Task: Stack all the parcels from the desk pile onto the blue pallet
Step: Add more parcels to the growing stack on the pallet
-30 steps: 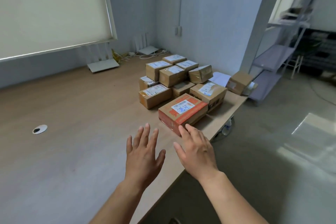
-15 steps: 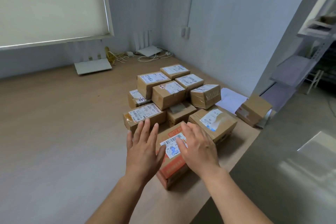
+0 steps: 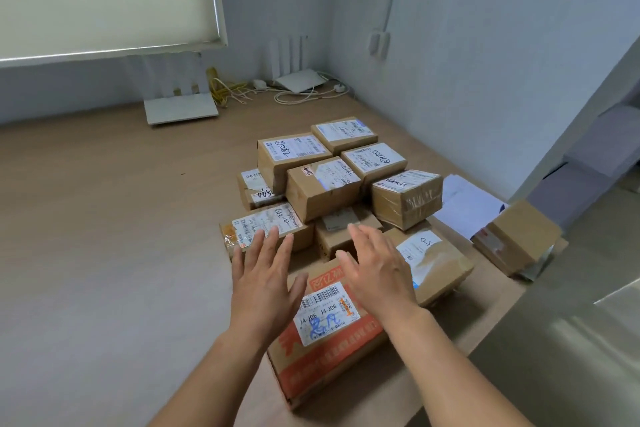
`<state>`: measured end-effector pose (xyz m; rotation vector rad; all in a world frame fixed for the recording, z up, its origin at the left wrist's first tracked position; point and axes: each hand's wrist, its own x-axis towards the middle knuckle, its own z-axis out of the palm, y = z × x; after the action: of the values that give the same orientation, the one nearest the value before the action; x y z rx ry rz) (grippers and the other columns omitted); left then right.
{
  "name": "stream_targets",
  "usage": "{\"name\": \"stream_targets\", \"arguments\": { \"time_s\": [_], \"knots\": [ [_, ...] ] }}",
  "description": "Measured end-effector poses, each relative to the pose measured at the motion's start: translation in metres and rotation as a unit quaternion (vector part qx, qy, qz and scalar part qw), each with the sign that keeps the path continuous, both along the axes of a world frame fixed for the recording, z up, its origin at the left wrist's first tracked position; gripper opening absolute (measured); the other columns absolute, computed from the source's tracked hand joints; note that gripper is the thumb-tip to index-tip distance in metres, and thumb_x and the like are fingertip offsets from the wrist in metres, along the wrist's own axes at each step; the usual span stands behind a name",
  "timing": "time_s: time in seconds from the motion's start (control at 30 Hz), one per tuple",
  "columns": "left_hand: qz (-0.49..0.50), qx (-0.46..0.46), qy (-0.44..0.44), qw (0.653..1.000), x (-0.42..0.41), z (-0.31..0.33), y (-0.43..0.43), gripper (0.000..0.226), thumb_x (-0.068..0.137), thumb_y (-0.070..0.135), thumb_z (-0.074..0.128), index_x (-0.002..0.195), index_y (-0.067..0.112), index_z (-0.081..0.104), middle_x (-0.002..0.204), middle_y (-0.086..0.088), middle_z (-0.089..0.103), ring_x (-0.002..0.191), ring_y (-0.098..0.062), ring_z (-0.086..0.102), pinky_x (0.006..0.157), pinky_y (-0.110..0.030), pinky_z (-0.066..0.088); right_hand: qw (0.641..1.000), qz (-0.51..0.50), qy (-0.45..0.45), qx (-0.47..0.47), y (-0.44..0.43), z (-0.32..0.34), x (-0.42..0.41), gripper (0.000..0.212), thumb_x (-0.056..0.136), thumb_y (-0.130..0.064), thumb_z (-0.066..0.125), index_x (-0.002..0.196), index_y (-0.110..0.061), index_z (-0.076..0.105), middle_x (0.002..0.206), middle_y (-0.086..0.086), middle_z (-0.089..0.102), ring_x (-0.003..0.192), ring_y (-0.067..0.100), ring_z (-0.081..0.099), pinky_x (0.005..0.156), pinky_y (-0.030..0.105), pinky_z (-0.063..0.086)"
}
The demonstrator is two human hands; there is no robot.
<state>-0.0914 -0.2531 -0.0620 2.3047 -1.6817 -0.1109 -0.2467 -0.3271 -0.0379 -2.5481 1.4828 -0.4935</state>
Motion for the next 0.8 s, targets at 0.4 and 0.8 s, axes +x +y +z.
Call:
{"name": "stream_targets", "arguments": {
  "time_s": [0.4, 0.8],
  "knots": [
    [0.107, -0.022, 0.229, 0.967, 0.013, 0.017, -0.085, 0.059, 0.097, 0.043, 0.042, 0.149, 0.021, 0.025, 0.153, 0.003, 0.029, 0.141, -0.015, 0.024, 0.112, -0.031, 0.022, 0.986, -0.022, -0.077, 0.143, -0.116, 0.000, 0.016, 0.057, 0.098, -0.039, 0.040, 0.146, -0.010, 0.029, 0.146, 0.008, 0.036, 0.134, 0.022, 0.033, 0.107, 0.033, 0.028],
    [0.185, -0.003, 0.350, 0.918, 0.012, 0.012, -0.152, 0.049, 0.097, 0.043, 0.039, 0.140, 0.019, 0.038, 0.138, -0.001, 0.050, 0.124, -0.023, 0.048, 0.101, -0.038, 0.041, 0.938, -0.097, -0.230, 0.240, -0.161, -0.025, 0.040, 0.057, 0.096, -0.037, 0.044, 0.145, -0.010, 0.031, 0.140, 0.009, 0.042, 0.127, 0.024, 0.041, 0.102, 0.038, 0.036]
  ]
}}
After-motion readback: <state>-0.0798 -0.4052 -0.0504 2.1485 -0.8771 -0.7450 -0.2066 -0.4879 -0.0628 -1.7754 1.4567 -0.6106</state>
